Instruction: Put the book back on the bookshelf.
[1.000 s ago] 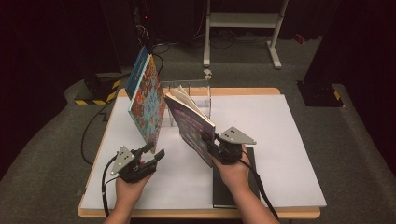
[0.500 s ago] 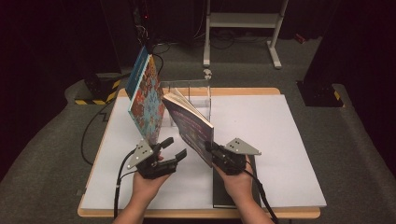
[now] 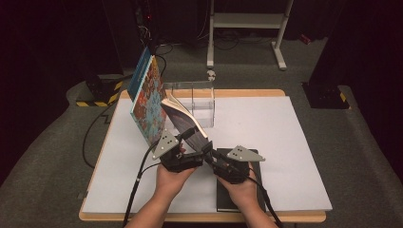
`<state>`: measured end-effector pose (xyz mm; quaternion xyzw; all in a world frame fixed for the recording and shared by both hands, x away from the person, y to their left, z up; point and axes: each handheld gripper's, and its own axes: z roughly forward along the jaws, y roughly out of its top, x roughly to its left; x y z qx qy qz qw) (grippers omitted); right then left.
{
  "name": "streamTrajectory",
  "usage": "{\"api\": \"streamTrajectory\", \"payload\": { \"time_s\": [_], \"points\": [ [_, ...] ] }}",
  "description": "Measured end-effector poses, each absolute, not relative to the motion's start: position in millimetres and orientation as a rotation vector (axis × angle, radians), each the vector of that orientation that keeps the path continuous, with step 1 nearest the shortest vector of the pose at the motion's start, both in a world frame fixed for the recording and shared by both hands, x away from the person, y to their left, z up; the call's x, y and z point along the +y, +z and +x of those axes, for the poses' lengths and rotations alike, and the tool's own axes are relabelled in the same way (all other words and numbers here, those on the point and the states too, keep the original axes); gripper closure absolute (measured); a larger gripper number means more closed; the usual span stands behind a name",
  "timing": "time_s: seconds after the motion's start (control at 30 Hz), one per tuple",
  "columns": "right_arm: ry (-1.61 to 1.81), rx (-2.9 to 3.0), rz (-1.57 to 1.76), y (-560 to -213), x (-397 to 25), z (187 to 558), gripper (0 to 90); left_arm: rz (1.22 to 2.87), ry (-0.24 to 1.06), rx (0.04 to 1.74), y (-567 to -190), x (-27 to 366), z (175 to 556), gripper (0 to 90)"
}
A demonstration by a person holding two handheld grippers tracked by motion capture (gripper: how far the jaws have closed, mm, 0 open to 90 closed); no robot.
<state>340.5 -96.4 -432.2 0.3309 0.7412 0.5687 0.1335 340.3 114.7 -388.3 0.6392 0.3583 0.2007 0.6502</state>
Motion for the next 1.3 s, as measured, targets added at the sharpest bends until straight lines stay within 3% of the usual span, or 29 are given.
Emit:
{"api": "streamTrajectory", "payload": {
  "time_s": [0.13, 0.33, 0.6, 0.8, 1.13, 1.3],
  "points": [
    [1.644, 2.187, 0.932, -430, -83, 339, 66.9, 1.451, 0.495, 0.852, -388, 119, 343, 17.8],
    [1.661, 2.23, 0.905, -428, -81, 336, 62.5, 1.482, 0.562, 0.875, -388, 121, 347, 33.6],
    [1.527, 2.171, 0.891, -426, -142, 305, 60.5, 1.544, 0.657, 0.881, -381, 124, 342, 56.7],
    [1.485, 2.048, 1.036, -442, -195, 308, 60.5, 1.554, 0.763, 0.893, -376, 134, 336, 82.7],
    [1.483, 2.004, 1.118, -450, -217, 311, 61.2, 1.603, 0.855, 0.815, -375, 148, 324, 83.6],
    [1.467, 2.022, 1.122, -454, -216, 314, 61.1, 1.567, 0.777, 0.792, -380, 167, 322, 83.0]
  ]
}}
